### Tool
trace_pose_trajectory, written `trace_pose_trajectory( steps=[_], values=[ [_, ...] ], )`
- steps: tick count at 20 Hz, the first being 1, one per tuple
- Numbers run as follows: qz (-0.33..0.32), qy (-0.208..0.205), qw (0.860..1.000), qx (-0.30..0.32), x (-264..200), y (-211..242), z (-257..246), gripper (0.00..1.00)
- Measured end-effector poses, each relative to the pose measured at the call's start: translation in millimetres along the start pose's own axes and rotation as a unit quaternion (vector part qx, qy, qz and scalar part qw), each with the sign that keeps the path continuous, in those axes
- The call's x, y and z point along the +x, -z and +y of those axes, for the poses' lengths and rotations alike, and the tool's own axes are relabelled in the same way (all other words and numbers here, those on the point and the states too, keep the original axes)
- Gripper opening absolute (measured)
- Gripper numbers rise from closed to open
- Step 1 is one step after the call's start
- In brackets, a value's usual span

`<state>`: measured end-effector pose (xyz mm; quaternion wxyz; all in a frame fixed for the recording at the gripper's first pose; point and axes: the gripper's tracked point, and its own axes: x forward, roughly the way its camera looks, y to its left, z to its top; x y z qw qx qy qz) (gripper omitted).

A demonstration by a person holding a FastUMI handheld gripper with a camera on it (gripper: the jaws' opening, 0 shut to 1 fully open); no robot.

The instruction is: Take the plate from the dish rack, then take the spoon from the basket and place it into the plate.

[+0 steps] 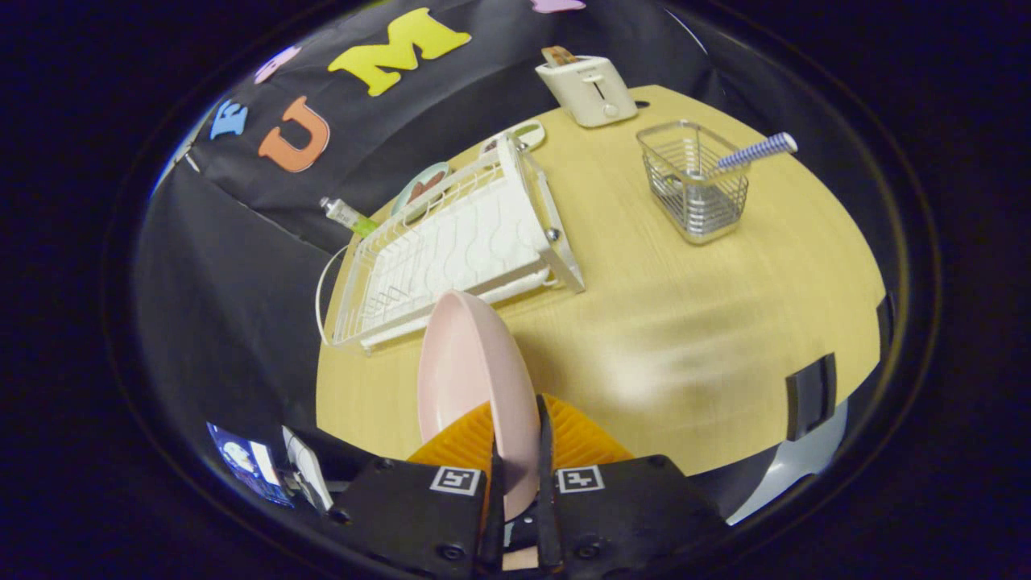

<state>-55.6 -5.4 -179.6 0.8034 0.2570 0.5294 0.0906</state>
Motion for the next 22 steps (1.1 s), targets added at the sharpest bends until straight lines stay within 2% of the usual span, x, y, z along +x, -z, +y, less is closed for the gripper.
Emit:
trace_pose_trajectory(
  steps=[6,9,11,15,18,20,22],
  values=[
    [0.011,-0.066,0.996,0.053,34,-2,-18,0.21],
    [0.0,-0.084,0.995,0.06,41,-12,-28,0.26],
    [-0.022,-0.071,0.996,0.041,44,-23,-37,0.28],
    [-0.052,-0.053,0.997,0.008,34,-35,-51,0.42],
    [-0.101,-0.049,0.993,-0.022,20,-46,-58,0.5],
    [-0.147,-0.039,0.987,-0.06,0,-53,-62,0.62],
    [-0.22,-0.002,0.969,-0.112,-32,-67,-75,0.73]
  ],
)
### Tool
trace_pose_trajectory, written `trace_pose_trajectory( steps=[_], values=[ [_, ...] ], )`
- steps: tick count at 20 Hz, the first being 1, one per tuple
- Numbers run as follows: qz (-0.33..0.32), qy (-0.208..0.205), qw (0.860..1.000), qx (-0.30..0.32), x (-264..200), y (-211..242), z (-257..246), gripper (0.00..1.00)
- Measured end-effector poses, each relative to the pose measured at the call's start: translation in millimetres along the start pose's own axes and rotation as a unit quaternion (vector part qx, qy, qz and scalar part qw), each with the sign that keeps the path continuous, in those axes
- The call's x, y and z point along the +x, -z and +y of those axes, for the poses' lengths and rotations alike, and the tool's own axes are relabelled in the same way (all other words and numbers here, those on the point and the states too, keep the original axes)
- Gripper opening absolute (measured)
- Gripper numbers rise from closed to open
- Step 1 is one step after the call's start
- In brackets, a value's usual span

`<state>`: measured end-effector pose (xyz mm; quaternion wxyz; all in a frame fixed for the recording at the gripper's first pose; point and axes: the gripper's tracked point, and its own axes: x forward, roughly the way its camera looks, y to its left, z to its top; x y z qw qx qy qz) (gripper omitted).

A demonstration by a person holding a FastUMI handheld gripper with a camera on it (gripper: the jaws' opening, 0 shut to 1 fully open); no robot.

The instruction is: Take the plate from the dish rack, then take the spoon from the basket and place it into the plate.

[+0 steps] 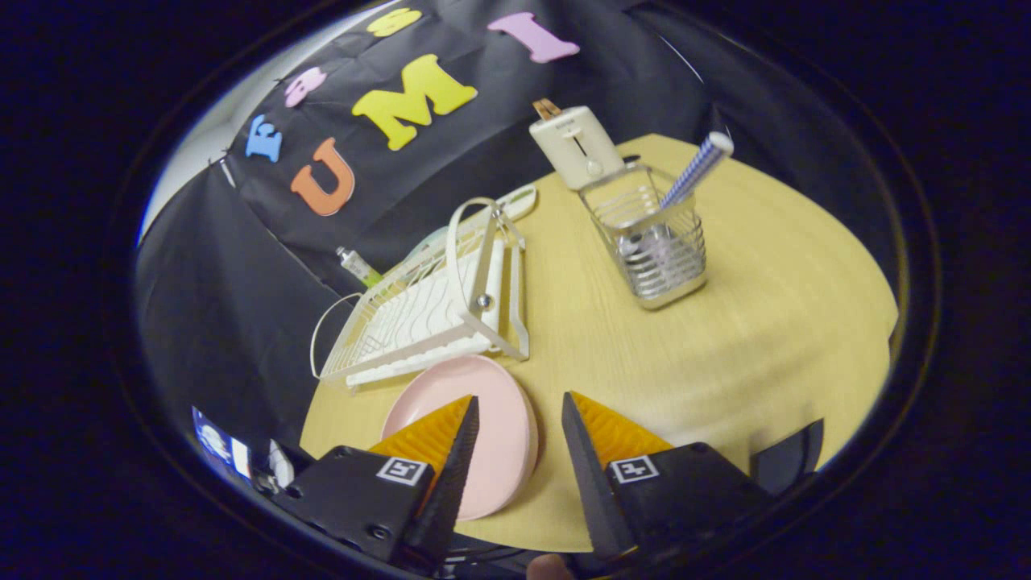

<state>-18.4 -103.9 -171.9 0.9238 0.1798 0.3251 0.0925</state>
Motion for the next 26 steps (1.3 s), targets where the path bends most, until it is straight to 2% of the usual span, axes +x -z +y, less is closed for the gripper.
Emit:
trace_pose_trajectory(
  steps=[1,4,7,9,15,21,23,25,26],
  values=[
    [-0.04,0.023,0.998,-0.037,-11,-13,-10,0.79],
    [-0.148,0.082,0.979,-0.115,-56,-43,-32,0.82],
    [-0.212,0.109,0.961,-0.14,-78,-66,-52,0.85],
    [-0.228,0.119,0.955,-0.15,-77,-73,-66,0.85],
    [-0.23,0.1,0.959,-0.128,-27,-99,-99,0.85],
    [-0.214,0.076,0.968,-0.107,15,-123,-110,0.84],
    [-0.207,0.063,0.972,-0.095,24,-123,-109,0.77],
    [-0.202,0.056,0.974,-0.088,32,-123,-108,0.62],
    [-0.202,0.055,0.974,-0.086,33,-124,-107,0.58]
  ],
)
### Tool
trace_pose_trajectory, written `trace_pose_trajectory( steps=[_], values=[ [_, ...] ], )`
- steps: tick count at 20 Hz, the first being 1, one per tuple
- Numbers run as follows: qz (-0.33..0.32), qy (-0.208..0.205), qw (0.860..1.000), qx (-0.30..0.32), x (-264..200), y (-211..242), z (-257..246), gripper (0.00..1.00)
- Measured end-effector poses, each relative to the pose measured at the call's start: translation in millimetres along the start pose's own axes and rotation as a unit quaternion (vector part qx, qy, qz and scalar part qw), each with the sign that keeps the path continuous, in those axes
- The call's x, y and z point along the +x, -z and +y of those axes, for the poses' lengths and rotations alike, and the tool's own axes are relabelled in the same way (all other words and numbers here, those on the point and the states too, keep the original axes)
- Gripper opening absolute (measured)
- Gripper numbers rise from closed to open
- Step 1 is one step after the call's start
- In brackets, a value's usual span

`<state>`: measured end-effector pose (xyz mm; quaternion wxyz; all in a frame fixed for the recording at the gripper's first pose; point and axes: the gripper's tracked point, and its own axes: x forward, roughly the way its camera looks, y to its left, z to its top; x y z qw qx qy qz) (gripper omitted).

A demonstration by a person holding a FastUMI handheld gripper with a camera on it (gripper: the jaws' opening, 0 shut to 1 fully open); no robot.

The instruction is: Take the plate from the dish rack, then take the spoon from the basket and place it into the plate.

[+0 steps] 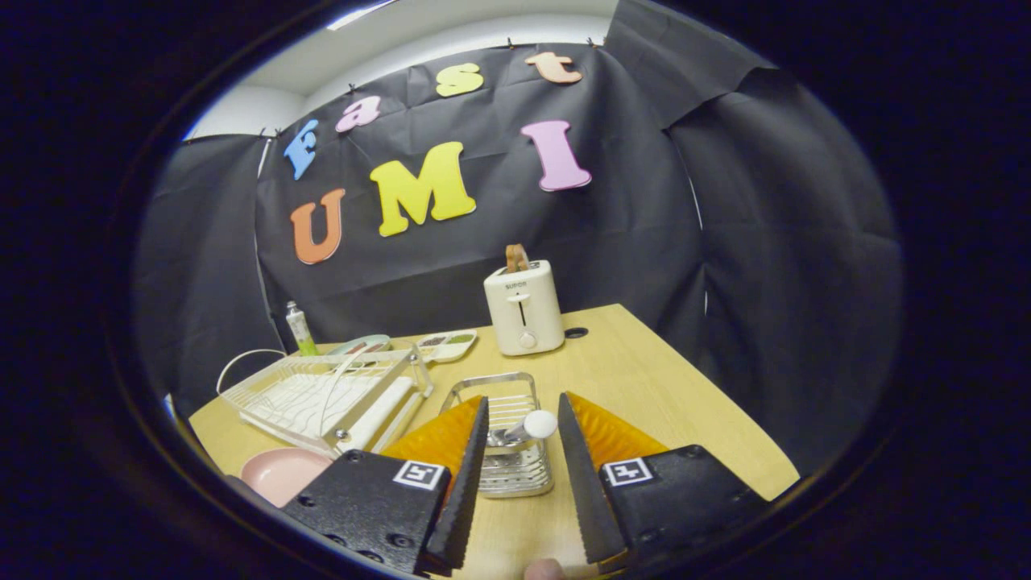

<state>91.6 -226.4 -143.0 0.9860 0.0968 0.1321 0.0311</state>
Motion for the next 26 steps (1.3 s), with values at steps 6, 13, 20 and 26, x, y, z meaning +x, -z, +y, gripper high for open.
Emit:
trace_pose_trajectory(
  steps=[6,13,20,26],
  values=[
    [0.004,-0.009,1.0,0.017,1,-10,7,0.23],
    [-0.005,0.0,1.0,-0.007,-25,-56,22,0.12],
    [-0.029,-0.062,0.997,-0.032,-96,-113,82,0.09],
    [0.02,-0.174,0.979,-0.1,-131,-92,168,0.09]
  ],
)
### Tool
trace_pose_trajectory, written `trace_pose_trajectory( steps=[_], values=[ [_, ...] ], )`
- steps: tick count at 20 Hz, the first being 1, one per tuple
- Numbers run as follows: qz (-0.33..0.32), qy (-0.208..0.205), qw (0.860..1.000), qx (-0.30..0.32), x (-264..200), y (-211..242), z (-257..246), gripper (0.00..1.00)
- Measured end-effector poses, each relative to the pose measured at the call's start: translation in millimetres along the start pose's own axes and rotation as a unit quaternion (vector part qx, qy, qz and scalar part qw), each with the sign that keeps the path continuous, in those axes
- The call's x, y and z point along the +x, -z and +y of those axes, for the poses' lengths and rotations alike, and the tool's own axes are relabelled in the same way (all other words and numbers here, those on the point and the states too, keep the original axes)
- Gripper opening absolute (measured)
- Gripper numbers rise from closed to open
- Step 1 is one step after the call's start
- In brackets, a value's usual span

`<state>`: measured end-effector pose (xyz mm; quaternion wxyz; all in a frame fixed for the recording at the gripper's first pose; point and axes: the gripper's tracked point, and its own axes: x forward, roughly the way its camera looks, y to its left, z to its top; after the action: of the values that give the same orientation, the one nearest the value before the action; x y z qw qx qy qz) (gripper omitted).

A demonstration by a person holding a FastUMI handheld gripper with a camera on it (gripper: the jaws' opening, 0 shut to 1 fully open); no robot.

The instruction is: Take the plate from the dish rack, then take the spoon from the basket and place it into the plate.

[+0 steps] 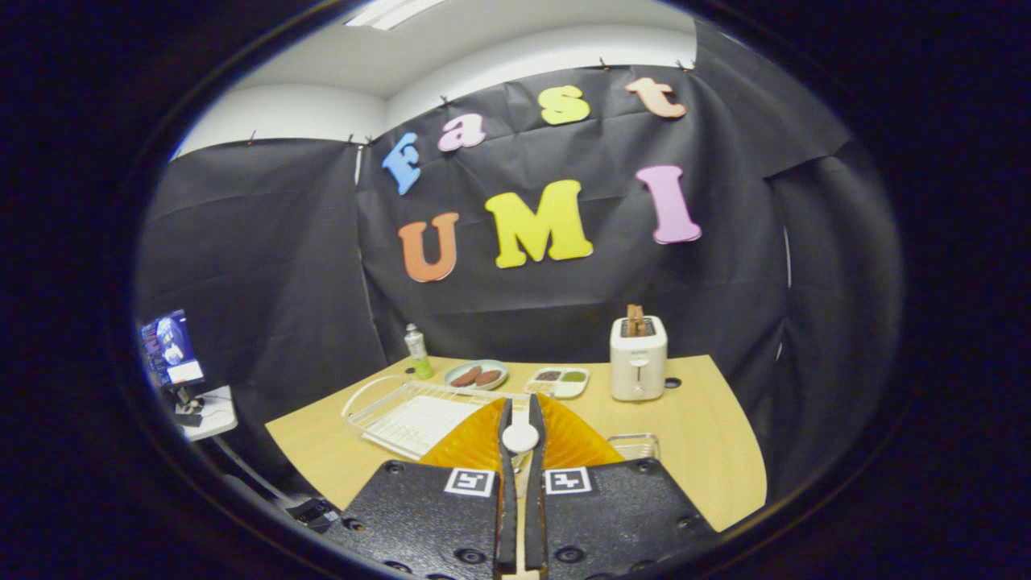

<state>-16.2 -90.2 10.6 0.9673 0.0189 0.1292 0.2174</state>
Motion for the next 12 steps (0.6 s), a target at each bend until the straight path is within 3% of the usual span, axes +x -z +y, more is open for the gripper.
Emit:
trace_pose_trajectory(
  steps=[7,12],
  values=[
    [0.114,-0.095,0.988,-0.049,36,54,65,0.09],
    [0.185,-0.118,0.973,-0.076,64,90,78,0.09]
  ],
)
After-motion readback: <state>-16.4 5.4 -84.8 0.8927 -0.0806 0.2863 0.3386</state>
